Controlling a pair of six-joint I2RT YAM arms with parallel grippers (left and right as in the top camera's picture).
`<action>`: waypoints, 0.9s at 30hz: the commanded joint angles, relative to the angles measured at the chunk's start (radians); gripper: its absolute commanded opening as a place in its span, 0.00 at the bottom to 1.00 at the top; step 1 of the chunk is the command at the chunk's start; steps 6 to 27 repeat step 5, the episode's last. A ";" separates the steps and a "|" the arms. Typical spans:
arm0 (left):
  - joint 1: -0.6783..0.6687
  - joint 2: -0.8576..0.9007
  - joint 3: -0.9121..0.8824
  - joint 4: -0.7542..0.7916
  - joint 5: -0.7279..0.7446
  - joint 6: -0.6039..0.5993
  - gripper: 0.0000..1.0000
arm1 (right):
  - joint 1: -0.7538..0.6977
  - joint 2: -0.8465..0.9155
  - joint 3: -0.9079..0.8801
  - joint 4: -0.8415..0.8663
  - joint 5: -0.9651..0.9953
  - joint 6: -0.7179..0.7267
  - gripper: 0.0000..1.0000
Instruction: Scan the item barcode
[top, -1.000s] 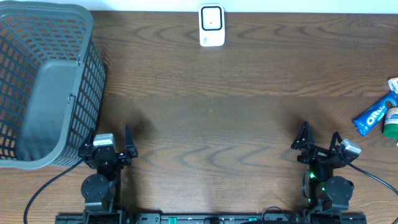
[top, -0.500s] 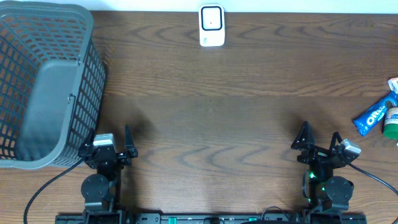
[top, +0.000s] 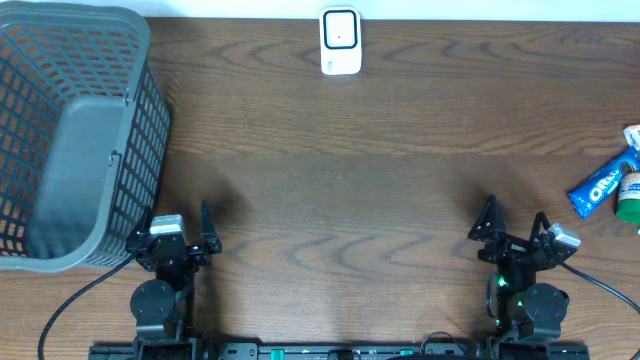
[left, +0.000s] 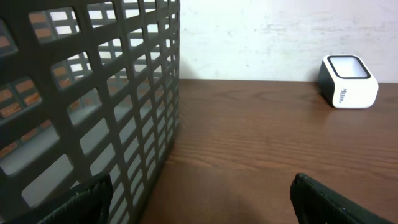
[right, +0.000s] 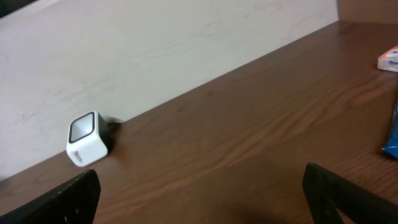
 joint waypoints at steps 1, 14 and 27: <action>0.004 -0.006 -0.023 -0.035 0.010 0.017 0.92 | 0.009 -0.005 -0.001 -0.002 0.002 -0.009 0.99; 0.004 -0.006 -0.023 -0.035 0.010 0.017 0.91 | 0.009 -0.005 -0.001 -0.002 0.002 -0.009 0.99; 0.004 -0.006 -0.023 -0.035 0.010 0.017 0.91 | 0.009 -0.005 -0.001 -0.002 0.002 -0.009 0.99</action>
